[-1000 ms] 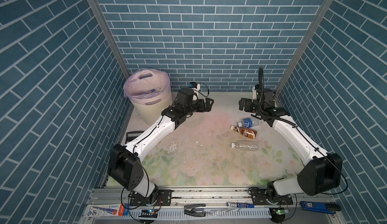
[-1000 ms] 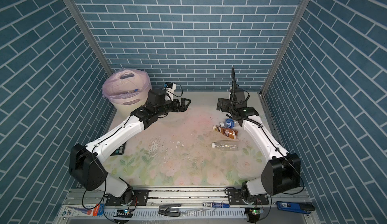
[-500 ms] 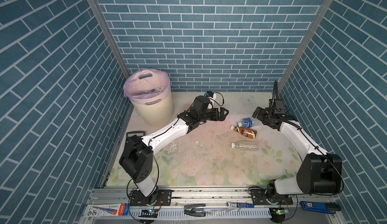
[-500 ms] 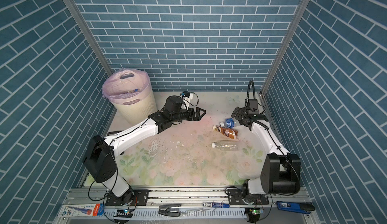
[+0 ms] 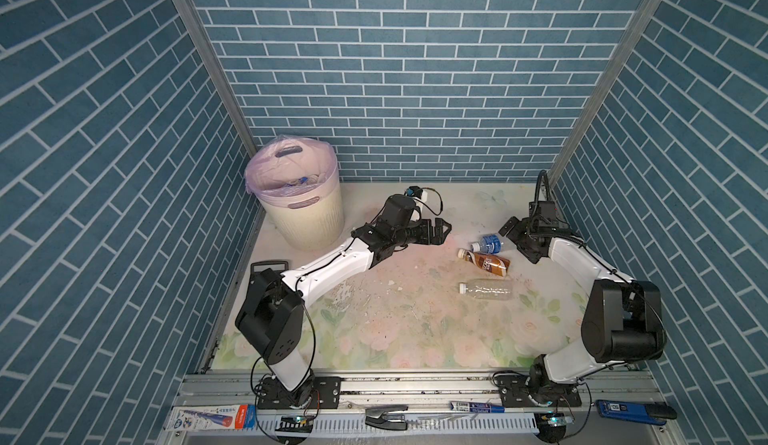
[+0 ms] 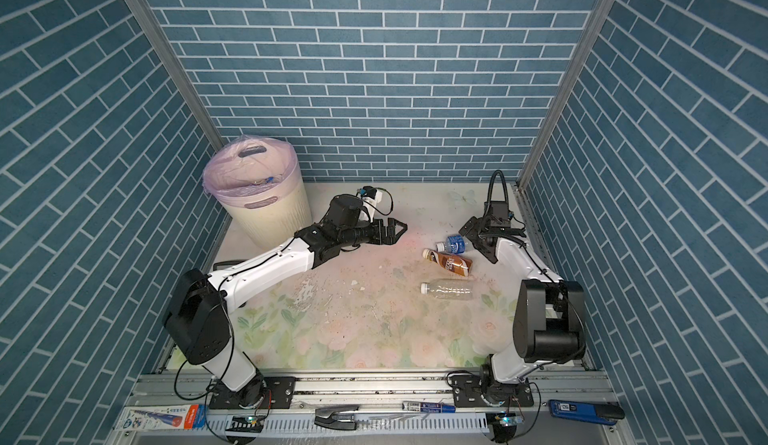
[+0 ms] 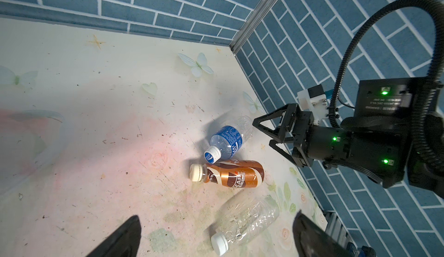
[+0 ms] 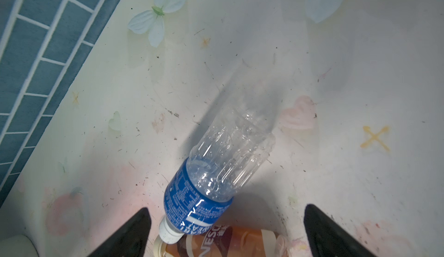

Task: Throw the plastic bottles in the bin
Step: 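Bring left arm back while right gripper moves to the blue-labeled water bottle, then lower the right gripper and grasp the water bottle by its bottom end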

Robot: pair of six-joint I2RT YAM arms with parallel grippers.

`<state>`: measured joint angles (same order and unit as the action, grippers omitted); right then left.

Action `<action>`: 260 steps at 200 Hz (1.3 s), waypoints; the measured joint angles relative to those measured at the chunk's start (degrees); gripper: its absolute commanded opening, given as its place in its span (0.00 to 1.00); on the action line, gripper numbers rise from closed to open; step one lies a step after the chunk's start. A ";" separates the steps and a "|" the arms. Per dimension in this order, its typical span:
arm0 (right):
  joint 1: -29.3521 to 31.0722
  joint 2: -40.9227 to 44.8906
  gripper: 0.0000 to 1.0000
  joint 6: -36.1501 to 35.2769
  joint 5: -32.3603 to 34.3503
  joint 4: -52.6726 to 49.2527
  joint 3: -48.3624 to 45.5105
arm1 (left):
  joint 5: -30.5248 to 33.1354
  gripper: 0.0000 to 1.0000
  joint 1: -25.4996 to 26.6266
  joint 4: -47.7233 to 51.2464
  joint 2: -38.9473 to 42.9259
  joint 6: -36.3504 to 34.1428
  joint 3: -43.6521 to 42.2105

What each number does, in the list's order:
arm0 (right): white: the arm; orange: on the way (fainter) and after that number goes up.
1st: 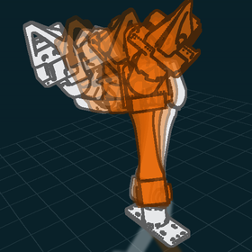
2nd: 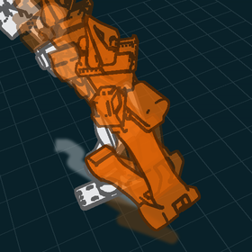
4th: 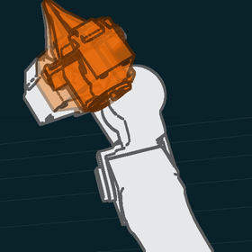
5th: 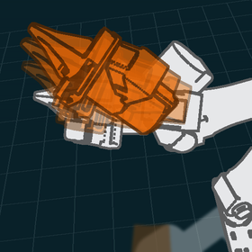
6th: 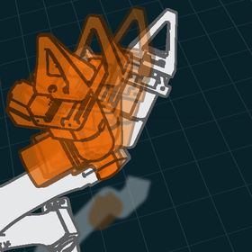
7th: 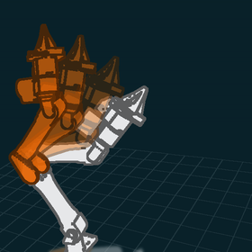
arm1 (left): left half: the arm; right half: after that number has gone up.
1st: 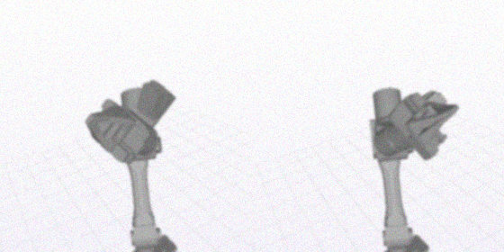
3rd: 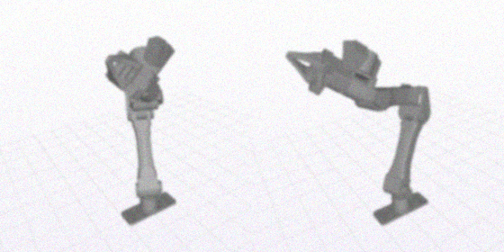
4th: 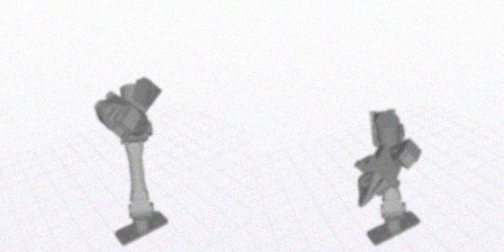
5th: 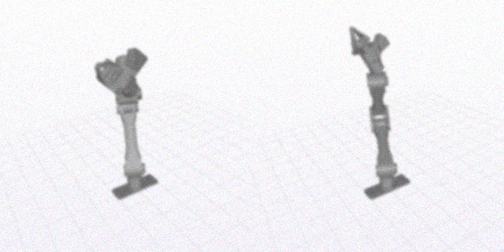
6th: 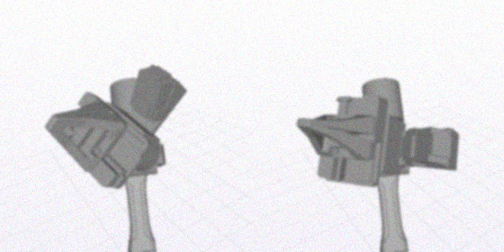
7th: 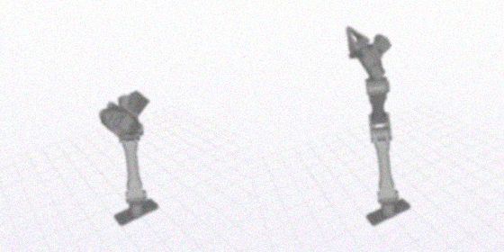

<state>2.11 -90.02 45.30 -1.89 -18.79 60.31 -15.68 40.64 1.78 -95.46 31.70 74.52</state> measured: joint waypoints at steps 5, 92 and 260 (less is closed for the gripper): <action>-0.02 -0.50 0.99 0.24 -0.11 0.26 -0.02 | 0.00 0.99 0.00 0.00 0.00 0.00 0.00; -0.92 -8.48 0.96 3.02 -3.85 6.27 0.00 | 0.00 0.99 0.00 1.16 0.00 -0.15 0.00; -1.92 -17.20 0.85 6.58 -9.51 17.55 2.12 | -0.04 0.99 0.00 2.01 -0.70 -0.52 0.81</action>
<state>0.19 -107.22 51.88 -11.40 -1.23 62.43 -15.73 40.64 3.79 -96.16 31.18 75.33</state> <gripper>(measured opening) 0.855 0.994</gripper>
